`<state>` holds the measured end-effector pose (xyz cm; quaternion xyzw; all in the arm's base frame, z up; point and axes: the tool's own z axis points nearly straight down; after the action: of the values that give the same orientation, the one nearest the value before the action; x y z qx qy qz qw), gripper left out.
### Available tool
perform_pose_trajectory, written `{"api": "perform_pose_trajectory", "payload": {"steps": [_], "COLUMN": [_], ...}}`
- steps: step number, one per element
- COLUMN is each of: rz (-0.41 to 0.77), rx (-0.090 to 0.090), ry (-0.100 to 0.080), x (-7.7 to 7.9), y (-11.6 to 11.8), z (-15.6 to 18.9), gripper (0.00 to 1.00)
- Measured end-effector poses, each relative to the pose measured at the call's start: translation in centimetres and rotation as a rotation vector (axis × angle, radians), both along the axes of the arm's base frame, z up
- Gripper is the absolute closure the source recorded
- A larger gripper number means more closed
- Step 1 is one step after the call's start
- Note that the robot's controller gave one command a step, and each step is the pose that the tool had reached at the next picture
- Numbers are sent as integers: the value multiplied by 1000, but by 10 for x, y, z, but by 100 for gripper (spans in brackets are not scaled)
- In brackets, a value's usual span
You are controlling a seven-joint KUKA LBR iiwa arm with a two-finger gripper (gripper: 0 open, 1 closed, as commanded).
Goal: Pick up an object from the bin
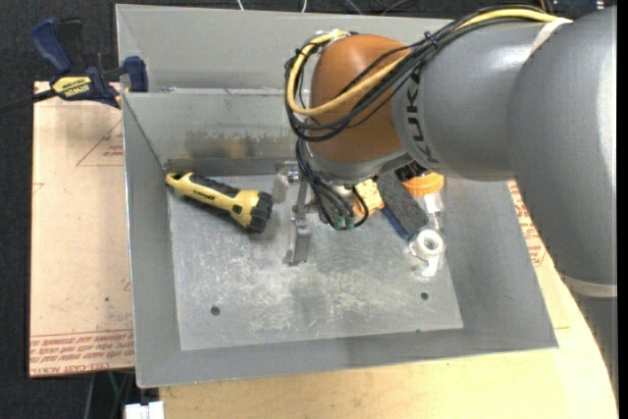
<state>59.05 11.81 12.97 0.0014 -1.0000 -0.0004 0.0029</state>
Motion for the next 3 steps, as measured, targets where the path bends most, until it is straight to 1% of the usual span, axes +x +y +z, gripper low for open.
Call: {"api": "perform_pose_trajectory", "payload": {"steps": [1,2,3], "rz": [-3,-121,-197], "rx": [1,2,1], "ry": [-7,-7,-17], "x": [2,21,20], "y": [-1,72,80], "z": [4,-60,-2], "gripper": [0,0,0]}}
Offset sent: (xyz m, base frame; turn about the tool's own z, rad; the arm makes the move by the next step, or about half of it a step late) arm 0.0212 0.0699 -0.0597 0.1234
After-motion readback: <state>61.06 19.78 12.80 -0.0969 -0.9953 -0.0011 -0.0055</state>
